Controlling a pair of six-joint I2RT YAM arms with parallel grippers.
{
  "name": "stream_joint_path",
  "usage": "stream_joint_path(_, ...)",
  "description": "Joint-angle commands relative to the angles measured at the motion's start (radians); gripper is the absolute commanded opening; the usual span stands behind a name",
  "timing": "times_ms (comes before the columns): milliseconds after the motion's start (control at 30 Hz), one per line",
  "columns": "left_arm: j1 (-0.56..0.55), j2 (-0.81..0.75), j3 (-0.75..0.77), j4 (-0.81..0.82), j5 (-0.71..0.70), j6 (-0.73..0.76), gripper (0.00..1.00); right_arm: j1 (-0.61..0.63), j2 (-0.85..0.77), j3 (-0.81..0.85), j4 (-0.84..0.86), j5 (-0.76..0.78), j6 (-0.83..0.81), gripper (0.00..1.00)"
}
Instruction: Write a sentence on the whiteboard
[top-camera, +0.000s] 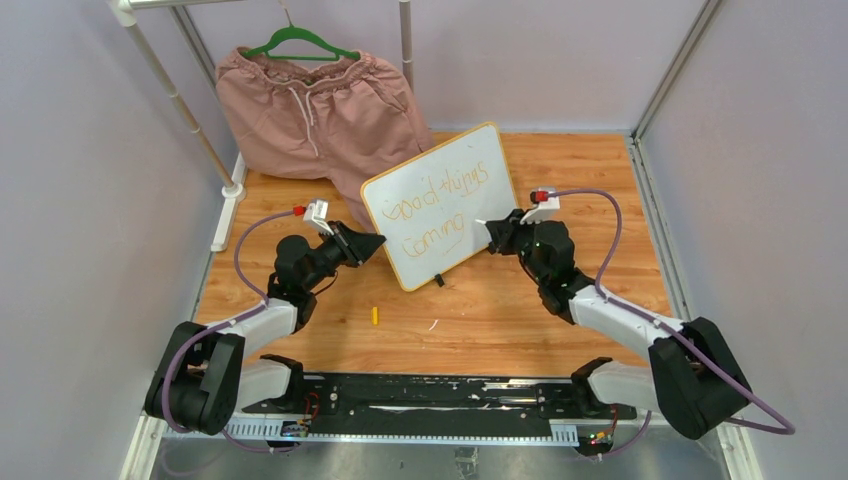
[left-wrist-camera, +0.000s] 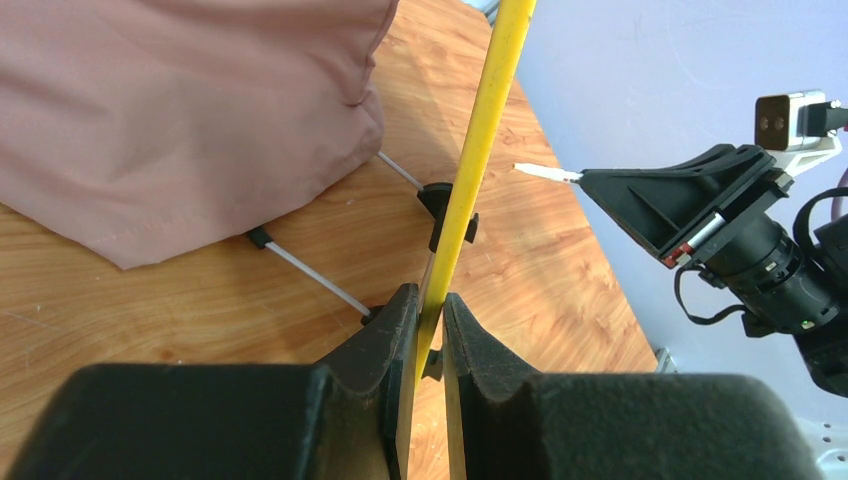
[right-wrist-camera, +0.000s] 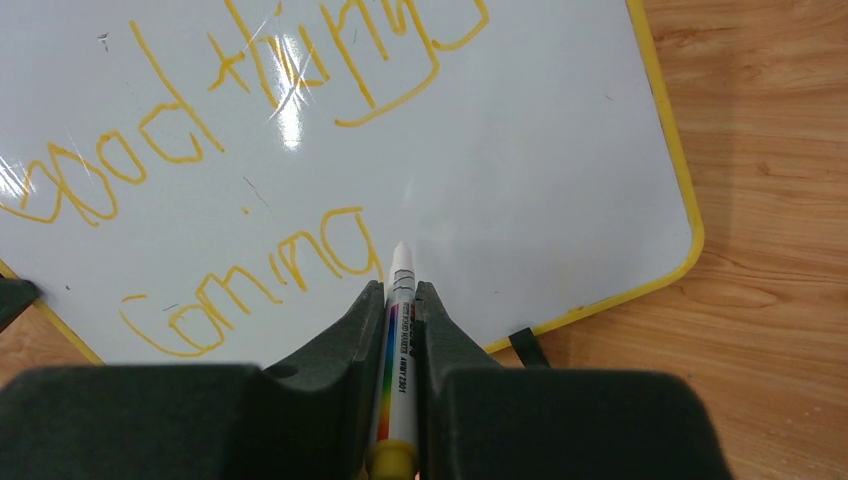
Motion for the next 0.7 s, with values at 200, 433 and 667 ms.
stream_joint_path(200,-0.012,-0.015,0.002,0.01,0.019,0.016,0.19,-0.016,0.085,0.009,0.139,0.019,0.035,0.0)
stream_joint_path(433,-0.012,-0.012,0.004,0.01,0.019,0.016,0.19,-0.017,0.106,0.011,0.133,0.012,0.035,0.0)
stream_joint_path(667,-0.012,-0.012,0.006,0.01,0.02,0.016,0.19,-0.018,0.13,0.015,0.138,0.011,0.036,0.0)
